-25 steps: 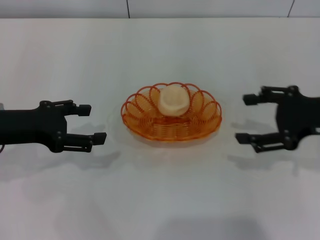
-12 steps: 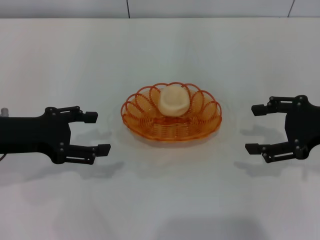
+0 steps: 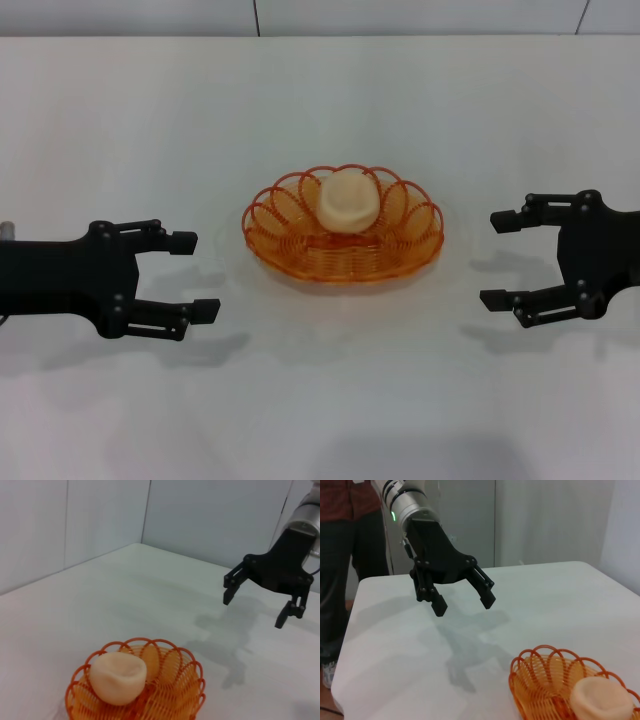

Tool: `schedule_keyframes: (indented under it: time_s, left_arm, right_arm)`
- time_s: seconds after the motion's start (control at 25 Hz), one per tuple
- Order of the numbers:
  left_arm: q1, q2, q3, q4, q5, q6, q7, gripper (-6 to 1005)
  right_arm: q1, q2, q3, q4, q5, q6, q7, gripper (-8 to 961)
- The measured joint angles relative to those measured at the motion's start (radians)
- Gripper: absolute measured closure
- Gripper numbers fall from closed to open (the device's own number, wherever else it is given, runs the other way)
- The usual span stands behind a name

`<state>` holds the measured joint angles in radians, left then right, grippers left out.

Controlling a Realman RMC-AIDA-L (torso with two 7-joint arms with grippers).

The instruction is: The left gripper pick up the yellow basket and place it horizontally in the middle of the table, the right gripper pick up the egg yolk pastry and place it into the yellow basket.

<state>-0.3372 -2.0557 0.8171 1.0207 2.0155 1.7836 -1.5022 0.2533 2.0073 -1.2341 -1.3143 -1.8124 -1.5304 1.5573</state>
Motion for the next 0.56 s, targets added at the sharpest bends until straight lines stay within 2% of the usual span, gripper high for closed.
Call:
schedule_keyframes:
  time_s: [0.56]
  left_arm:
    - [-0.003, 0.001, -0.001, -0.001, 0.0, 0.012, 0.005, 106]
  right_arm:
    - [0.009, 0.001, 0.001, 0.0, -0.002, 0.001, 0.0, 110]
